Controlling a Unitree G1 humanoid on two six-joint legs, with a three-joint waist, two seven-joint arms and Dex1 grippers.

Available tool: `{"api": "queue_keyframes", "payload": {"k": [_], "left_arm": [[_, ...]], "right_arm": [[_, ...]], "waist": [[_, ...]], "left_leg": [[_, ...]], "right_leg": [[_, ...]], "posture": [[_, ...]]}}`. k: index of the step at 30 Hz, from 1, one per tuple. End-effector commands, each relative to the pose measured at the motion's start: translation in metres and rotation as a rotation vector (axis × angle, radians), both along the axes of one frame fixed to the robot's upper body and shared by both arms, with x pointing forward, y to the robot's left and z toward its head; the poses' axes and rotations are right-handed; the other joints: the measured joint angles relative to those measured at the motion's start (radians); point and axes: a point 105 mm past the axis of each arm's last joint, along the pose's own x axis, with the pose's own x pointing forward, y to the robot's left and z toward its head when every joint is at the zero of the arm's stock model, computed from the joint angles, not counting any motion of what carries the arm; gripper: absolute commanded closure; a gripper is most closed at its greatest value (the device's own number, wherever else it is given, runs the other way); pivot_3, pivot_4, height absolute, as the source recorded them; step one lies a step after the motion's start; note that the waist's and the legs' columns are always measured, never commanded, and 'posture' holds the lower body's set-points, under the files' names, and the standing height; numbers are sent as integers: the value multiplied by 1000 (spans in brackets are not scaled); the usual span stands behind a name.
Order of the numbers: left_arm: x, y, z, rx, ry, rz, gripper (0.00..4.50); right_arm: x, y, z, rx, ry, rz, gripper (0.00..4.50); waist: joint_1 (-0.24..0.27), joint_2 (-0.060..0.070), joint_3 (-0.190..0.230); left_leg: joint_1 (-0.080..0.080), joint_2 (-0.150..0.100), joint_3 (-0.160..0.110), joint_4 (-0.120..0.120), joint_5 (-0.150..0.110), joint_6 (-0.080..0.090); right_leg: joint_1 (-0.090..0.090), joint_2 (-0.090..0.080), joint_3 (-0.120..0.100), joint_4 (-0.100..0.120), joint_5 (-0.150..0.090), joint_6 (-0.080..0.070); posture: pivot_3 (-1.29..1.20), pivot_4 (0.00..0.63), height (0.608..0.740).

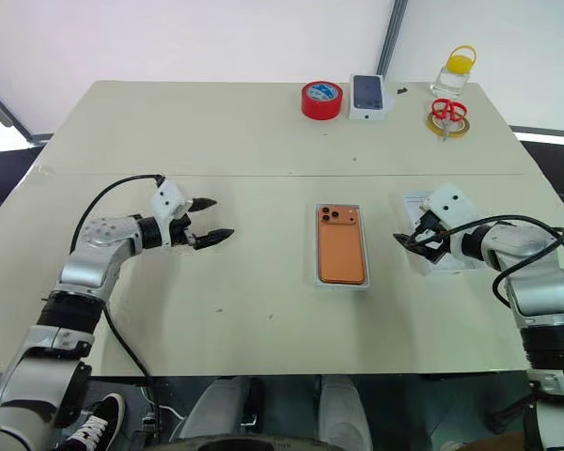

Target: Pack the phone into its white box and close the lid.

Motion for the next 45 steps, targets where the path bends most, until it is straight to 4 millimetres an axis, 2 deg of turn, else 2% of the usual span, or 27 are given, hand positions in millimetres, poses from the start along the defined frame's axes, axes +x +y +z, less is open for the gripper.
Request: {"api": "queue_keyframes", "payload": {"k": [1, 5, 10, 16, 23, 26, 33, 37, 40, 43, 45], "left_arm": [[-15, -4, 25, -35, -148, -96, 0], [-29, -10, 28, -53, -228, -165, 0], [-43, -21, 21, -46, -214, -247, 0], [-48, -25, 14, -80, -213, -193, 0], [-60, -26, 3, -84, -189, -145, 0], [-62, -25, 2, -99, -172, -113, 0], [-65, -26, -2, -100, -143, -77, 0], [-64, -24, 3, -118, -154, -64, 0], [-60, -22, 8, -130, -163, -56, 0], [-55, -20, 9, -117, -181, -49, 0], [-51, -21, 10, -113, -184, -54, 0]], "right_arm": [[-6, 4, 5, 8, 27, -55, 37], [-16, 6, 1, 59, 183, -137, 37], [-14, -5, 1, 61, 271, -262, 37], [-1, 10, 5, 188, 366, -344, 37], [4, 20, 2, 202, 432, -365, 37], [7, 17, -2, 183, 435, -385, 938], [13, 6, -18, 157, 439, -458, 4460], [11, 3, -24, 186, 441, -479, 4460], [10, 7, -20, 264, 441, -483, 4460], [13, 10, -11, 310, 412, -464, 4460], [25, 6, 10, 368, 321, -479, 4460]], "waist": [[1, 0, 0], [-1, 0, 0], [-2, 1, 0], [-4, 2, 0], [-2, 2, 0], [-2, 2, 0], [-7, 1, -1], [-8, -1, -3], [-7, -3, -5], [-6, -2, -5], [-9, -2, -4]], "left_leg": [[0, 0, 0, 0, 0, 0], [0, 0, 0, 0, 0, 0], [0, 0, 0, 0, 0, 0], [-1, 0, 1, 0, 0, 0], [-1, 0, 1, -1, 0, 0], [-1, 0, 1, 0, 0, 0], [0, 0, 1, 0, 0, 0], [0, 1, 1, 0, 0, 0], [1, 2, 1, 0, 0, 0], [1, 2, 0, 0, 0, 0], [1, 2, 1, 0, 0, 0]], "right_leg": [[0, 0, 0, 0, 0, 0], [0, -2, 0, 0, 1, -1], [-1, 0, 0, -1, 1, -2], [-1, 0, 0, 0, 1, -1], [-1, 1, 0, 0, 1, -1], [-1, 1, 0, 0, 1, -1], [-1, 2, 0, 0, 1, -1], [0, 3, 0, 0, 1, -1], [1, 3, 0, -1, 1, -1], [1, 3, 0, -1, 1, -1], [1, 4, 0, -1, 1, -1]], "posture": [[0, 150, 740], [0, 150, 740], [0, 150, 740], [0, 150, 740], [0, 150, 740], [0, 150, 740], [0, 150, 740], [0, 150, 740], [0, 150, 740], [0, 150, 740], [0, 150, 740]]}}
